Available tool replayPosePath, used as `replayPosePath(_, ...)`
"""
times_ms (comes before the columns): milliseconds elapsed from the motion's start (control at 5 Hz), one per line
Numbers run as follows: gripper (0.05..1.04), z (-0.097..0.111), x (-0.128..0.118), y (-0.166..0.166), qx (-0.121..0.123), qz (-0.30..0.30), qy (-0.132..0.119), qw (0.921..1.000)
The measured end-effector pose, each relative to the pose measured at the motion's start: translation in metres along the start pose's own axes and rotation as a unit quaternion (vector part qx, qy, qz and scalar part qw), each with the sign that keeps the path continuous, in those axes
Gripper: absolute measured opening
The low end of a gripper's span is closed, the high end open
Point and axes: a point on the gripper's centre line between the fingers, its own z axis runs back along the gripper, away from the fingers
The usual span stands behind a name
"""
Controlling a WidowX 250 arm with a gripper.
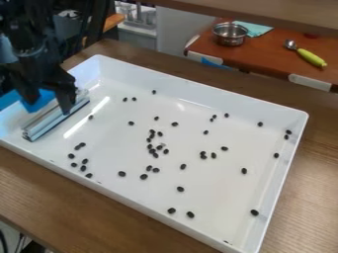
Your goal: Sweep into pile
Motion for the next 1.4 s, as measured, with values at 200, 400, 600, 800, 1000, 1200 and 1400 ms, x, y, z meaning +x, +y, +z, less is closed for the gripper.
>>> replayPosePath(200, 0.968, -0.004, -0.007, 0.000, -0.001, -0.001, 0.006, 1.0000)
replayPosePath(400, 0.686, -0.006, -0.009, 0.001, -0.002, -0.005, 0.006, 1.0000)
replayPosePath(600, 0.394, -0.008, -0.015, -0.001, -0.007, -0.021, 0.012, 0.9997)
replayPosePath(800, 0.341, -0.005, -0.024, -0.004, -0.022, -0.038, 0.011, 0.9990)
replayPosePath(1000, 0.340, 0.000, -0.035, -0.012, -0.039, -0.057, 0.011, 0.9976)
replayPosePath(1200, 0.340, 0.003, -0.040, -0.015, -0.041, -0.062, 0.007, 0.9973)
replayPosePath(1400, 0.340, 0.003, -0.042, -0.025, -0.035, -0.067, -0.002, 0.9972)
